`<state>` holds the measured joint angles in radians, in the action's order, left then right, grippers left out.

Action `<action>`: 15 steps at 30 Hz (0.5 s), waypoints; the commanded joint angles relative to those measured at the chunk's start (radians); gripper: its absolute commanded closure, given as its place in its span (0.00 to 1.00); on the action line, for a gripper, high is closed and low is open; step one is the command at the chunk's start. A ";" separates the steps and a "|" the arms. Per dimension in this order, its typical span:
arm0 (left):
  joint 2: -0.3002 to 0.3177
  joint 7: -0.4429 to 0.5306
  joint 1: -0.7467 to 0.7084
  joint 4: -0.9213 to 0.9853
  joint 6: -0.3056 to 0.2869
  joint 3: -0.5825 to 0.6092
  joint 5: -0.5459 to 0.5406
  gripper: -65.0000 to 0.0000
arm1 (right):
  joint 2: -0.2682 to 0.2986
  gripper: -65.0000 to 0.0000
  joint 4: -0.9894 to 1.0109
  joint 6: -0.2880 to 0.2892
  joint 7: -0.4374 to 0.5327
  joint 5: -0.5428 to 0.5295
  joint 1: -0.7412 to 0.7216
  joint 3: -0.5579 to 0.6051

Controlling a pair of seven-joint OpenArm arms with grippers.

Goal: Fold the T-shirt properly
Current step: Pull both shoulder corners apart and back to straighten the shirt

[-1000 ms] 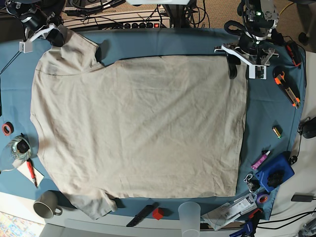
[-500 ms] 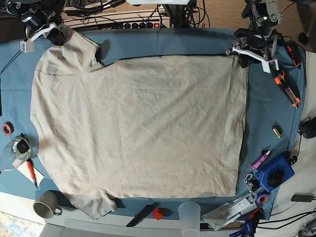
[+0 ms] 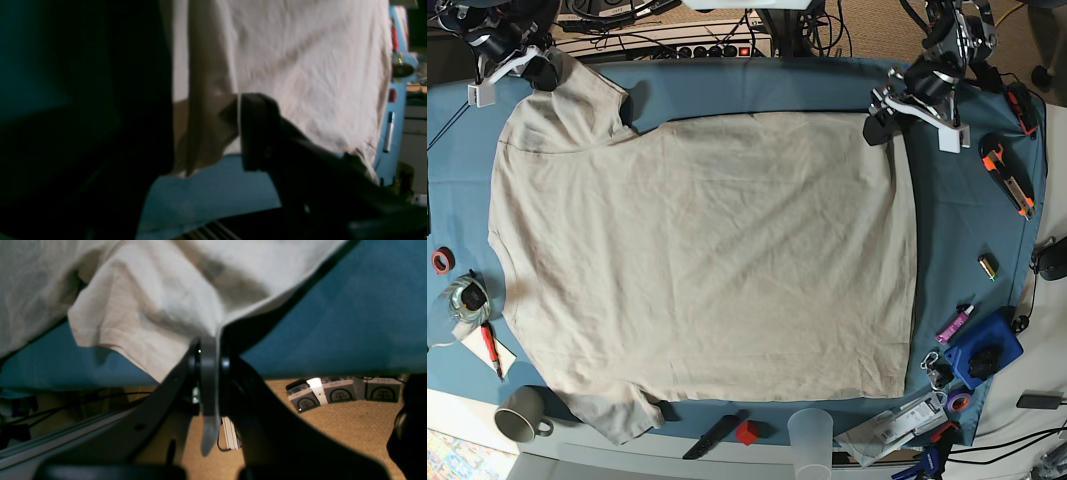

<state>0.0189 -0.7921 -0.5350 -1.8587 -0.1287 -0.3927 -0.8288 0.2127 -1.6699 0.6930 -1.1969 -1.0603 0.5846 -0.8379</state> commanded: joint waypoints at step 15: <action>0.000 -0.047 -0.017 -0.020 -0.030 -0.138 0.072 1.00 | 0.015 1.00 -0.084 0.005 0.056 -0.024 0.000 -0.055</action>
<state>0.0113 -0.8345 -0.5388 -1.8687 -0.1799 -0.5228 -0.7902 0.2108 -1.7374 0.6933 -1.1637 -1.0630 0.5816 -0.8814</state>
